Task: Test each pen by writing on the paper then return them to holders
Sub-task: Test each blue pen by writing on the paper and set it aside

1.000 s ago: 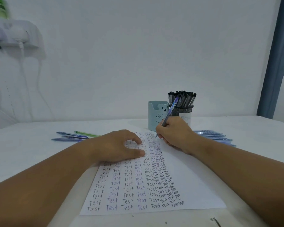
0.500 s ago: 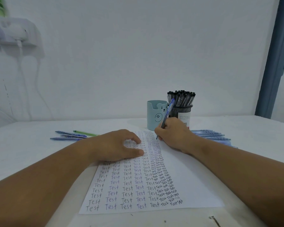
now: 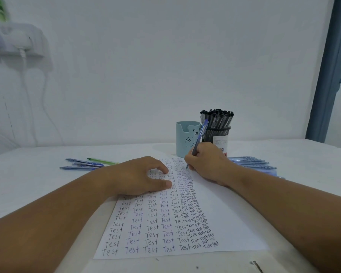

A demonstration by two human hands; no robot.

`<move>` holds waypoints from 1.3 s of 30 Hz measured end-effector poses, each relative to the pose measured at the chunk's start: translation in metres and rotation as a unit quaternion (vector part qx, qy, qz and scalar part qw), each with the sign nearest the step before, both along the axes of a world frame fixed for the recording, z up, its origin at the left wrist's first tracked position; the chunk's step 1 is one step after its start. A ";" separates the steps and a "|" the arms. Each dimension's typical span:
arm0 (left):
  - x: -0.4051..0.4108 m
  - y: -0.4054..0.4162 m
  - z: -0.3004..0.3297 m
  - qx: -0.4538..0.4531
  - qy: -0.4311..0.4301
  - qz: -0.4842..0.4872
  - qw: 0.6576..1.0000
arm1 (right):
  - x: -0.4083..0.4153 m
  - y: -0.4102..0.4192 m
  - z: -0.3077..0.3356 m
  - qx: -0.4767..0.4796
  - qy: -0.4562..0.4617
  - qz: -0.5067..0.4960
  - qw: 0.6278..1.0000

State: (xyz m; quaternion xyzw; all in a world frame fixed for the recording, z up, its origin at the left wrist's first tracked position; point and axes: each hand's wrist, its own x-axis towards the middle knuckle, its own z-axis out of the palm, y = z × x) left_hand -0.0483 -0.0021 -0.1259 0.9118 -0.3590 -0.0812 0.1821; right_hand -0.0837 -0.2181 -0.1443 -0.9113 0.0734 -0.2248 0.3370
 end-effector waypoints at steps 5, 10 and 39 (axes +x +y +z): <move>0.001 0.001 -0.001 0.002 -0.006 -0.003 1.000 | 0.003 -0.001 -0.001 -0.014 0.001 -0.003 1.000; 0.001 0.001 -0.001 0.004 -0.005 -0.002 1.000 | 0.002 -0.001 -0.001 -0.018 -0.006 -0.003 1.000; 0.000 0.001 0.000 0.007 -0.004 -0.011 1.000 | 0.002 -0.002 -0.001 -0.030 -0.005 -0.016 0.999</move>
